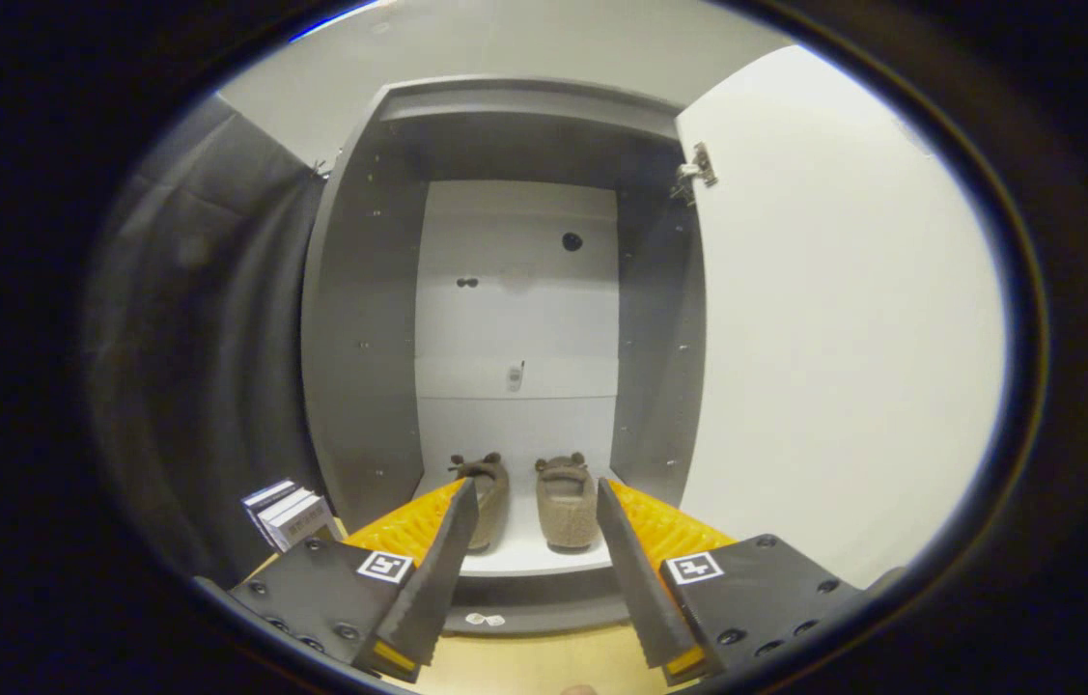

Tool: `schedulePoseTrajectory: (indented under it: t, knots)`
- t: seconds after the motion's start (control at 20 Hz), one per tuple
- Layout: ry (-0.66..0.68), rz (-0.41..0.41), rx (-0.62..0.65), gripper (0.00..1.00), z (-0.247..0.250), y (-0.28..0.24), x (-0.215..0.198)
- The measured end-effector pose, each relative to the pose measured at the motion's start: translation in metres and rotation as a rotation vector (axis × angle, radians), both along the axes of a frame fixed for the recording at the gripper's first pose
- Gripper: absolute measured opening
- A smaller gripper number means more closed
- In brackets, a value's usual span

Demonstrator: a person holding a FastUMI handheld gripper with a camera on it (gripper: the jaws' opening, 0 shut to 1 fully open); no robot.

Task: Open the shoe cabinet door, grab the shoes and put them into the shoe cabinet, then close the shoe cabinet door.

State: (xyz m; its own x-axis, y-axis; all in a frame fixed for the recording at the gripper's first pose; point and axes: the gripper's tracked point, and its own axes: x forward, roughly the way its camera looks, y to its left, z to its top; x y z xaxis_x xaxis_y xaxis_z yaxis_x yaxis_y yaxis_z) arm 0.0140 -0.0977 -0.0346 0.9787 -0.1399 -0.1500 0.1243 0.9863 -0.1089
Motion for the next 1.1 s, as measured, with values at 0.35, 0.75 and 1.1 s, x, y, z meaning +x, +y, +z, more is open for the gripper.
schedulePoseTrajectory:
  t: [0.35,0.75,1.1]
  knots:
    - [-0.081,-0.018,-0.021,0.8,0.044,-0.027,-0.059]
    - [-0.173,-0.044,-0.042,0.84,0.095,-0.098,-0.144]
    - [-0.199,-0.086,-0.04,0.84,0.115,-0.167,-0.21]
